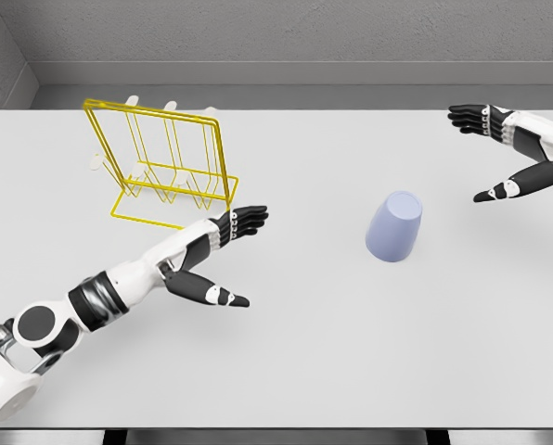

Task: Place the cup on the cup holder with both arms

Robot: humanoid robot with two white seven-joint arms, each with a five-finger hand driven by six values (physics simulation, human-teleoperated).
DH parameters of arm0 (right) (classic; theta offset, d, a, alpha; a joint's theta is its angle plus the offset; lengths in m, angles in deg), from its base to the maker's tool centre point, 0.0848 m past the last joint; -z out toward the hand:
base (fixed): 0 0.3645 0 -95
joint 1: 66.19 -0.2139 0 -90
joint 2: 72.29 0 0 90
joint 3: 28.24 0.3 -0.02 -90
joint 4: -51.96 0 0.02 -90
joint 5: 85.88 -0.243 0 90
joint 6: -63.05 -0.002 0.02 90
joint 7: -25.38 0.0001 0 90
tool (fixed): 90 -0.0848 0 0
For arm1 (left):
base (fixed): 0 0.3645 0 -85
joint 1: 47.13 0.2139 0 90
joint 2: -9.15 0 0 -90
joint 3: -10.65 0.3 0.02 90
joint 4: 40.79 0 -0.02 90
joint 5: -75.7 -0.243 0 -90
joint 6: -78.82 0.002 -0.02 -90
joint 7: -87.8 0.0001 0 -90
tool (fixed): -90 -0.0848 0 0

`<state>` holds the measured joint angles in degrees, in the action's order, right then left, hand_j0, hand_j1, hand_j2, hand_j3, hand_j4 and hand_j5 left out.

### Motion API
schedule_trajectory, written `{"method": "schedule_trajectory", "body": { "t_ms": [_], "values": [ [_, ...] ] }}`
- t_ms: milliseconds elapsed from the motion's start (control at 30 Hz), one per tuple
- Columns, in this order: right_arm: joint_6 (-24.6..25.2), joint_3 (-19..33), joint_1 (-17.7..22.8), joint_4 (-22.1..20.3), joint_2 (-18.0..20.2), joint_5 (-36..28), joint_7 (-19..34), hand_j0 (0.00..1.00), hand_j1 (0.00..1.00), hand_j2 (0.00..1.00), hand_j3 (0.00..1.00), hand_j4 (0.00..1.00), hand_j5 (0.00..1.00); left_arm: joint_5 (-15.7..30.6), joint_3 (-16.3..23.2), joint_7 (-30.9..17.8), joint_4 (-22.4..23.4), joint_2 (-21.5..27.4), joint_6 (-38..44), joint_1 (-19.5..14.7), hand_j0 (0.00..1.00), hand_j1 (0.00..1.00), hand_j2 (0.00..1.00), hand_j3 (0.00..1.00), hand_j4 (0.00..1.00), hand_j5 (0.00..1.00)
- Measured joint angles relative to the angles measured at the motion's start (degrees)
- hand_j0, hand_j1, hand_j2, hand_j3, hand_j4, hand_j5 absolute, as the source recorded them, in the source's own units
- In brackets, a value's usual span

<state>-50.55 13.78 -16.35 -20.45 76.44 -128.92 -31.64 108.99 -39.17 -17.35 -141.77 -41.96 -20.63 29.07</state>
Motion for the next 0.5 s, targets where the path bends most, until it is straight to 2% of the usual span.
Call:
{"method": "schedule_trajectory", "body": {
  "t_ms": [267, 333, 467, 500],
  "values": [
    [-2.91, -0.10, 0.35, 0.40, -0.01, 0.74, 0.05, 1.00, 1.00, 1.00, 1.00, 1.00, 1.00, 0.15, -0.11, 0.14, 0.02, -0.44, 0.14, 0.09, 1.00, 1.00, 1.00, 1.00, 1.00, 1.00],
    [-6.16, -0.22, 2.83, 0.68, -0.08, 1.24, 0.01, 1.00, 1.00, 1.00, 1.00, 1.00, 1.00, 0.20, -0.33, 0.38, 0.02, -0.90, 0.18, 0.70, 1.00, 1.00, 1.00, 1.00, 1.00, 1.00],
    [-9.99, -0.24, 3.43, 1.32, -0.33, 1.74, -0.17, 1.00, 1.00, 1.00, 1.00, 1.00, 1.00, 0.28, -0.57, 1.00, 0.11, -1.31, 0.20, 1.14, 1.00, 1.00, 1.00, 1.00, 1.00, 1.00],
    [-10.42, -0.20, 5.00, 1.54, -0.44, 1.66, -0.23, 1.00, 1.00, 1.00, 1.00, 1.00, 1.00, 0.25, -0.59, 1.07, 0.15, -1.40, 0.23, 1.14, 1.00, 1.00, 1.00, 1.00, 1.00, 1.00]
  ]
}}
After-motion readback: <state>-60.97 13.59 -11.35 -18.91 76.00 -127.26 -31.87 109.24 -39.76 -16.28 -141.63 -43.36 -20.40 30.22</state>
